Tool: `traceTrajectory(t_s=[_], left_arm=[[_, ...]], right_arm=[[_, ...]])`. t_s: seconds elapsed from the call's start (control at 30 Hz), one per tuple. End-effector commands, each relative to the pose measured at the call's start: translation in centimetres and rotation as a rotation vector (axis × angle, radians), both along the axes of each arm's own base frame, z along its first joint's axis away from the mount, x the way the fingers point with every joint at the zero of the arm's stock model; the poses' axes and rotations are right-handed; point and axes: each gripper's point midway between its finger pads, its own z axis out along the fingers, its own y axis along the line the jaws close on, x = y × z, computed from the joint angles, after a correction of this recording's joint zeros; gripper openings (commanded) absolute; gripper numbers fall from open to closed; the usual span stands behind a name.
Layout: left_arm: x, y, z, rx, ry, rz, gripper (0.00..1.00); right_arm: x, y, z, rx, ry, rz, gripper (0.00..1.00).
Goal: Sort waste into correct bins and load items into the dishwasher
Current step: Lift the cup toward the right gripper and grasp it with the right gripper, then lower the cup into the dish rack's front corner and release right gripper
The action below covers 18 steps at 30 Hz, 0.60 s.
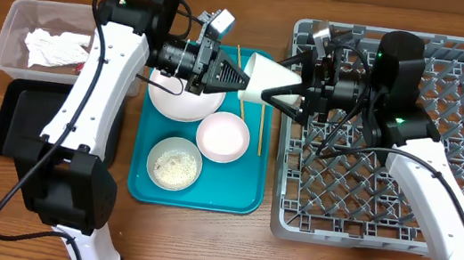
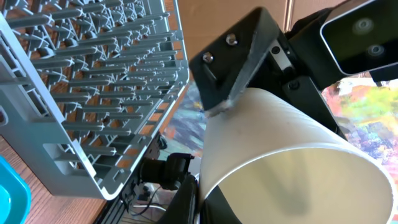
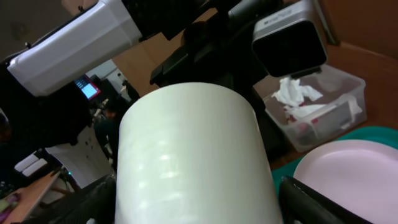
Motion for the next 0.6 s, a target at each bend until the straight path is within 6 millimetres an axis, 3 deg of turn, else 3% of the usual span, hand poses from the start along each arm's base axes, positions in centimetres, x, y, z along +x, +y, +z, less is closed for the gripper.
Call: traceTrajectory(t_s=[0.0, 0.27, 0.43, 0.57], left_arm=[[-0.1, 0.0, 1.4, -0.036, -0.028, -0.003, 0.04], [-0.1, 0.0, 1.4, -0.036, -0.030, -0.003, 0.04], [0.3, 0.1, 1.4, -0.039, -0.048, 0.005, 0.37], [1.4, 1.7, 1.4, -0.037, -0.037, 0.056, 0.42]], right_arm=[[0.0, 0.1, 0.8, 0.006, -0.003, 0.000, 0.80], [-0.1, 0.1, 0.8, 0.007, 0.001, 0.003, 0.70], [0.1, -0.2, 0.7, 0.008, 0.042, -0.009, 0.60], [1.5, -2.0, 0.1, -0.002, 0.144, -0.084, 0.59]])
